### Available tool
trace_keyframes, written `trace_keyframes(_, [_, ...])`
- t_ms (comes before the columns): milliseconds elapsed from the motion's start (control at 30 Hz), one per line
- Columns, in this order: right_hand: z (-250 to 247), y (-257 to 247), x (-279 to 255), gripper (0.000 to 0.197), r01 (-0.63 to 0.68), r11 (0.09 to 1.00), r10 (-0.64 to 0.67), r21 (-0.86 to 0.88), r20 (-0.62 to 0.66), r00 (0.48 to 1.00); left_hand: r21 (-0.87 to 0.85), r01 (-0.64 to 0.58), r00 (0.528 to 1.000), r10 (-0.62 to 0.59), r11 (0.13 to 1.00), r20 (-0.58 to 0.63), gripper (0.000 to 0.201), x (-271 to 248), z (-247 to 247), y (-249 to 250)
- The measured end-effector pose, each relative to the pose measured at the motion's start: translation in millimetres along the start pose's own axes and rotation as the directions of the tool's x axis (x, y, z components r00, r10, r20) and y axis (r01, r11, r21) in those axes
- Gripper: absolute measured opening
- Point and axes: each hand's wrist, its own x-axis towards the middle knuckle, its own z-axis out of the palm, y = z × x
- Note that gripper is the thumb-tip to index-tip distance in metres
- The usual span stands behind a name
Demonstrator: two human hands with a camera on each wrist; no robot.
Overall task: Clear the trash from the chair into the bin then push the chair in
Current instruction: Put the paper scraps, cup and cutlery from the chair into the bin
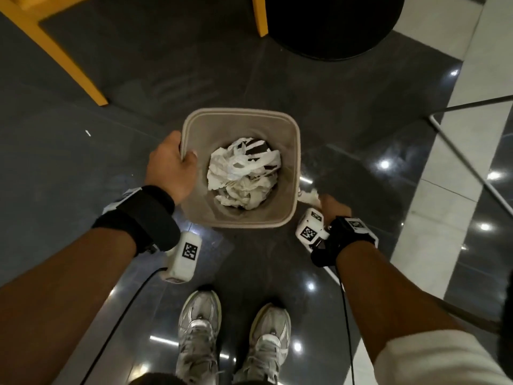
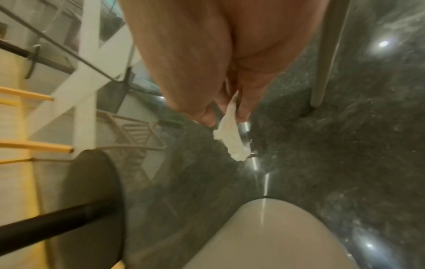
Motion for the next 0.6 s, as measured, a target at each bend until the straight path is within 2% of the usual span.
trace_keyframes(67, [-12.4, -20.8, -31.9, 0.031, 0.132, 0.967, -0.112, 0.217, -0.102, 0.988, 0.019, 0.081, 0.995, -0.082, 0.997, 0.049, 0.025, -11.1, -5.3, 3.0])
trace_keyframes(100, [-19.7, -35.9, -53.5, 0.029, 0.207, 0.907, -0.167, 0.367, -0.138, 0.976, 0.035, 0.133, 0.988, -0.135, 0.991, 0.076, 0.030, -15.9, -7.8, 5.4])
trace_keyframes(133, [-26.2, -49.3, -77.8, 0.025, 0.291, 0.792, -0.233, 0.537, -0.174, 0.957, 0.056, 0.172, 0.979, -0.177, 0.984, 0.101, 0.033, -20.0, -9.2, 7.4])
trace_keyframes(200, [-32.2, -65.7, -111.2, 0.014, 0.426, 0.646, -0.370, 0.633, -0.228, 0.901, 0.091, 0.215, 0.961, -0.227, 0.972, 0.155, 0.035, -28.2, -9.6, 9.9])
trace_keyframes(267, [-22.8, -81.7, -138.2, 0.012, 0.543, 0.655, -0.546, 0.526, -0.168, 0.821, 0.111, 0.212, 0.950, -0.232, 0.971, 0.207, 0.034, -37.0, -7.7, 10.9])
trace_keyframes(333, [1.3, -86.7, -150.9, 0.018, 0.624, 0.734, -0.645, 0.267, -0.011, 0.764, 0.103, 0.203, 0.943, -0.223, 0.974, 0.249, 0.034, -48.3, -3.4, 11.9])
trace_keyframes(367, [17.7, -82.3, -148.6, 0.019, 0.640, 0.756, -0.652, 0.136, 0.074, 0.755, 0.108, 0.203, 0.935, -0.226, 0.973, 0.274, 0.036, -54.0, -0.7, 13.7])
trace_keyframes(400, [33.6, -72.9, -145.8, 0.015, 0.639, 0.769, -0.628, -0.010, 0.173, 0.759, 0.119, 0.197, 0.927, -0.225, 0.973, 0.302, 0.042, -60.3, 3.8, 13.4])
trace_keyframes(433, [46.6, -59.9, -146.2, 0.017, 0.616, 0.759, -0.550, -0.212, 0.297, 0.780, 0.133, 0.195, 0.916, -0.229, 0.972, 0.329, 0.047, -67.1, 7.7, 13.6])
trace_keyframes(500, [61.8, -25.8, -145.2, 0.044, 0.638, 0.602, -0.415, -0.481, 0.494, 0.764, 0.127, 0.193, 0.904, -0.226, 0.973, 0.363, 0.046, -82.1, 14.4, 14.4])
trace_keyframes(533, [59.9, -13.4, -149.6, 0.052, 0.643, 0.569, -0.398, -0.513, 0.512, 0.761, 0.104, 0.187, 0.904, -0.212, 0.977, 0.372, 0.041, -89.2, 15.7, 15.7])
trace_keyframes(600, [47.3, 2.0, -159.5, 0.052, 0.594, 0.640, -0.378, -0.488, 0.473, 0.796, 0.052, 0.229, 0.893, -0.231, 0.972, 0.387, 0.038, -103.1, 11.1, 24.4])
